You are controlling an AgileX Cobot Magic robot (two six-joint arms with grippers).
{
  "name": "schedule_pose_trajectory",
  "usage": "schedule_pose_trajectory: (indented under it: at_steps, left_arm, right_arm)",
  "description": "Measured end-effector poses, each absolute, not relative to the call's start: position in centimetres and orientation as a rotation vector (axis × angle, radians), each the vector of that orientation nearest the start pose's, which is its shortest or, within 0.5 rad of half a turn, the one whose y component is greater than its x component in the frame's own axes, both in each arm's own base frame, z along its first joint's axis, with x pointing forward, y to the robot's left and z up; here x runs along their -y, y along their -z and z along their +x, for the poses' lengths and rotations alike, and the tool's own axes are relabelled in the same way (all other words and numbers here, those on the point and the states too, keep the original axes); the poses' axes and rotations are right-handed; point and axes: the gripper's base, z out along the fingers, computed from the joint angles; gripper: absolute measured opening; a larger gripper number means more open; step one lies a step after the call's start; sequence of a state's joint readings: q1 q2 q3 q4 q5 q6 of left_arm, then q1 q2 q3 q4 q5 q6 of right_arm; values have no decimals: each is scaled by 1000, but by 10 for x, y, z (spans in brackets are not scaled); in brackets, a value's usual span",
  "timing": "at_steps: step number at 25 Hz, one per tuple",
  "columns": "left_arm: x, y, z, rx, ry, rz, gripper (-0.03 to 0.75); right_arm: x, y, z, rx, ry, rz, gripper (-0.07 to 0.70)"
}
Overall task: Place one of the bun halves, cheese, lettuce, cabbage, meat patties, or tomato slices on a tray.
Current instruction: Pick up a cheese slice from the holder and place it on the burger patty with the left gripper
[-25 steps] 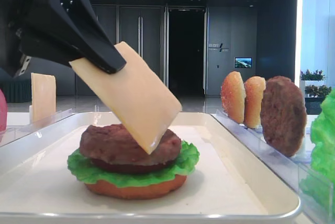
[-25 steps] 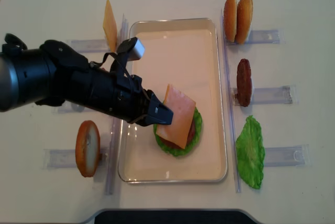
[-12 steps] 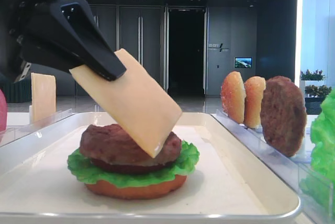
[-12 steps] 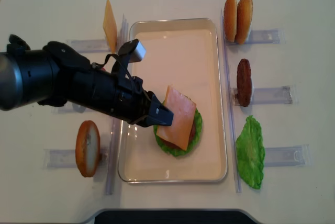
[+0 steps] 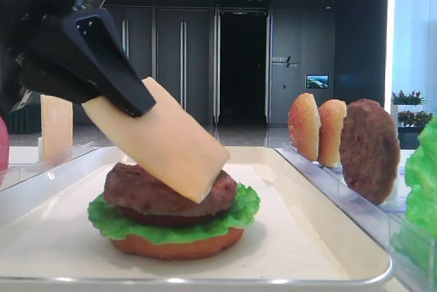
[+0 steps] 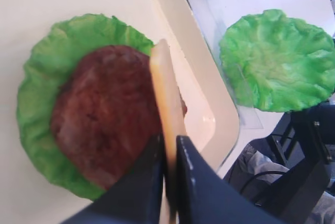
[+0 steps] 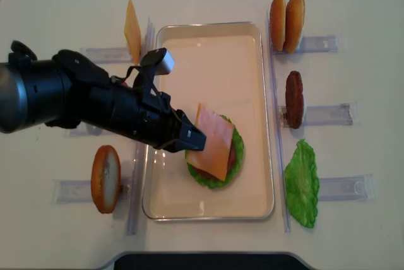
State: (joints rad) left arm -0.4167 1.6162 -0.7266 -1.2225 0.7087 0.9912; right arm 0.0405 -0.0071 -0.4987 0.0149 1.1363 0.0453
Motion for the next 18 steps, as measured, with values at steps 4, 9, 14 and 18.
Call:
schedule_pose_trajectory:
  at_steps: [4,9,14,18]
  left_arm:
    - [162,-174,229,-2612,1040,591,123]
    - [161,-173,231,-2621,1017,553,337]
    - [159,-172,231,-2635,990,567,589]
    - [157,-170,230,-2683,959,532,679]
  right_arm:
    - [-1,-271,-9,-2115,-69,4,523]
    - [-1,-271,-9,-2115,-69,4,523]
    - [-1,-271,-9,-2115,-69,4,523]
    - [-1,-271,-9,-2115,-69,4,523]
